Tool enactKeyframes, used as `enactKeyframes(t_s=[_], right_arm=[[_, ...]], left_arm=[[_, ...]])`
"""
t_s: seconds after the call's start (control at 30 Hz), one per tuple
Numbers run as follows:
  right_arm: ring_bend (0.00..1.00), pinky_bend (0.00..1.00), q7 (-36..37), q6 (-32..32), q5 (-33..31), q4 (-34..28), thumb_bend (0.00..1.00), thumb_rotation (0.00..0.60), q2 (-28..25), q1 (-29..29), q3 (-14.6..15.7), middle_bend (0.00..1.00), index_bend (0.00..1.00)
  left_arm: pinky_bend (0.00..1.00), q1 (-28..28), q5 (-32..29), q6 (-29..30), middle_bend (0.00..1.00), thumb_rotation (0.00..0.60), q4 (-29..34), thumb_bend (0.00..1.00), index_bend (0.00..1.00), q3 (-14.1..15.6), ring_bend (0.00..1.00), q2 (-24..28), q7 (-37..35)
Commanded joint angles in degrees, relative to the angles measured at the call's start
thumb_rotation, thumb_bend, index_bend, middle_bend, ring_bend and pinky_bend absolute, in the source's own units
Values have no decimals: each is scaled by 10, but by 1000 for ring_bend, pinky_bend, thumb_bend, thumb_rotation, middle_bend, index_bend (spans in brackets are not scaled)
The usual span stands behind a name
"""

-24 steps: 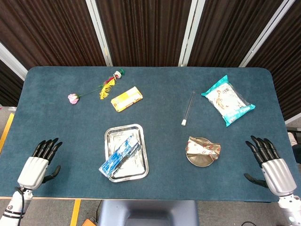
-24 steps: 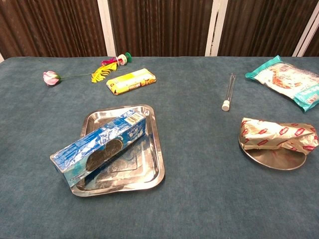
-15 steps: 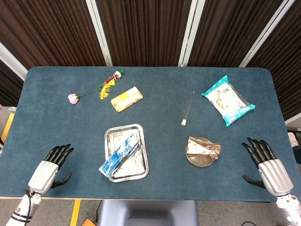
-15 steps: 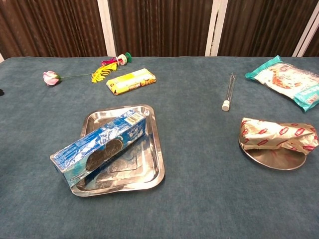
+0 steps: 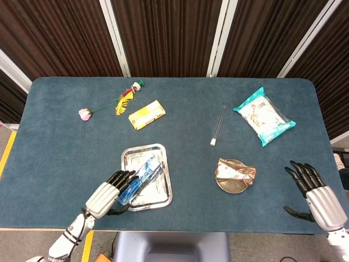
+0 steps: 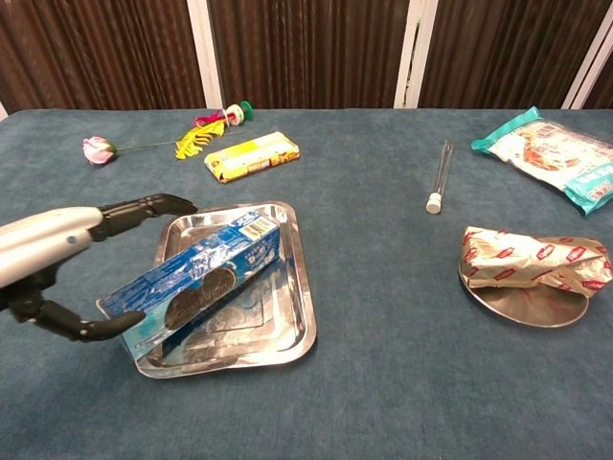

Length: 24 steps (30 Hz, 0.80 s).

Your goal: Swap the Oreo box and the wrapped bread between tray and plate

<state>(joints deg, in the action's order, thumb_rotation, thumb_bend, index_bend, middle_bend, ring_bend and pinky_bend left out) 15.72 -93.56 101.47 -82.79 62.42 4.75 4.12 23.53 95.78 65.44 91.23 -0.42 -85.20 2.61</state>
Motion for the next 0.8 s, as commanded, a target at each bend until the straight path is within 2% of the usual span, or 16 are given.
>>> enactKeyframes(t_s=[0.03, 0.17, 0.37, 0.47, 0.57, 0.6, 0.63, 0.67, 0.73, 0.8], right_arm=[[0, 0, 14, -4, 5, 0, 123, 600, -5, 0, 2, 0, 0], [0, 0, 24, -10, 5, 4, 123, 600, -8, -3, 2, 0, 0], [0, 0, 25, -9, -6, 3, 123, 600, -9, -5, -3, 0, 0], [0, 0, 23, -7, -9, 2, 123, 600, -8, -6, -5, 0, 0], [0, 0, 22, -6, -10, 1, 123, 600, -8, -6, -6, 0, 0], [0, 0, 22, -6, -10, 1, 123, 600, -8, -6, -6, 0, 0], [0, 0, 22, -5, -11, 0, 123, 600, -8, -6, -6, 0, 0], [0, 0, 21, -4, -11, 0, 123, 600, -8, -6, -7, 0, 0], [0, 0, 21, -2, -12, 0, 123, 600, -9, -5, -7, 0, 0], [0, 0, 20, -1, -13, -1, 123, 600, -9, -6, -7, 0, 0]], left_arm=[[74, 33, -91, -63, 0, 600, 19, 335, 0, -41, 0, -40, 89], [74, 48, -164, -94, 0, 600, 15, 333, 0, -60, 0, -59, 142], [104, 60, -208, -94, 0, 600, 3, 333, 0, -66, 0, -77, 190], [175, 65, -235, -96, 0, 600, 3, 332, 0, -67, 3, -78, 217], [319, 67, -250, -82, 37, 600, 2, 338, 13, -71, 115, -85, 234], [404, 67, -249, -76, 120, 600, 0, 345, 65, -72, 210, -88, 233], [442, 66, -247, -70, 172, 600, -3, 348, 104, -73, 256, -92, 229], [532, 66, -245, -65, 302, 600, -8, 356, 218, -75, 365, -97, 217], [680, 65, -233, -50, 485, 600, -23, 386, 393, -77, 540, -107, 202], [779, 63, -214, -28, 579, 600, -45, 421, 488, -78, 641, -121, 188]])
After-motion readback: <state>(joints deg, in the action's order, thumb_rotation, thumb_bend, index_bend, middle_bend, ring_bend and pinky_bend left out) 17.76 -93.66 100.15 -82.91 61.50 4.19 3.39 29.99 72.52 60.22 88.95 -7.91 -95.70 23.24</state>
